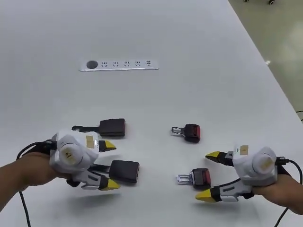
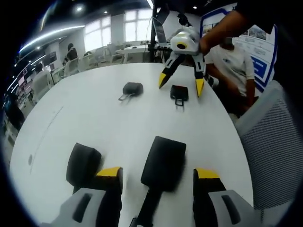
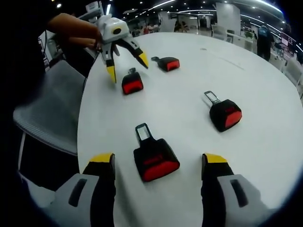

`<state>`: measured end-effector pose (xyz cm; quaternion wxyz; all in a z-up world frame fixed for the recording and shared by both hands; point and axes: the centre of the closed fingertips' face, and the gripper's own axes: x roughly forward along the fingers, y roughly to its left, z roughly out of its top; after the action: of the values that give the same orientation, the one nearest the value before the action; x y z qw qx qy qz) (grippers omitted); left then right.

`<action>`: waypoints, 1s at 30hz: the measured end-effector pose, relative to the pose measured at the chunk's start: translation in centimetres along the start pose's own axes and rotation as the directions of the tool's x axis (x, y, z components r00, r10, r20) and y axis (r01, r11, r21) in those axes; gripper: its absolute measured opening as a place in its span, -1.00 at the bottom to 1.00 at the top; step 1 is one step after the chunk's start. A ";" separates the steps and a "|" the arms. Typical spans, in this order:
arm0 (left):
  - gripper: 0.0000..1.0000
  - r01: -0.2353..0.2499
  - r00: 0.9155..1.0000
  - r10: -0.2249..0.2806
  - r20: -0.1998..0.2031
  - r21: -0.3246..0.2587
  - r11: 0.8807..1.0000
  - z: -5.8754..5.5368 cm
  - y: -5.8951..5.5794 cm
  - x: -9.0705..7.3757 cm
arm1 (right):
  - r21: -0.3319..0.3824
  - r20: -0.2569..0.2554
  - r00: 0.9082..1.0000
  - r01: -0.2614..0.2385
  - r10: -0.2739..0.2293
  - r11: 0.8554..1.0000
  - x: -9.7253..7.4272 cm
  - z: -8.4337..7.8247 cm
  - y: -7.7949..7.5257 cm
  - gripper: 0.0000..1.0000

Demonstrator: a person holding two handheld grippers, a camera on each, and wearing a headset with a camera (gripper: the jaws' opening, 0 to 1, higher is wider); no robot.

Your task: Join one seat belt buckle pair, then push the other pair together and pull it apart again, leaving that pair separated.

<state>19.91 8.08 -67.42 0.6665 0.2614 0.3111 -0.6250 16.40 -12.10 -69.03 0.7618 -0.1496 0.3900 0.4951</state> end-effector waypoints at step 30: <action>-0.30 0.060 0.998 -0.060 0.003 0.107 0.992 -0.5 -0.6 1.6 | -0.098 -0.016 0.999 -0.033 0.031 0.995 0.0 0.4 0.6 -0.30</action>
<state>19.31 7.35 -68.95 0.6334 0.2854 0.2827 -0.6614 16.08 -11.55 -68.65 0.7426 -0.1845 0.3730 0.5248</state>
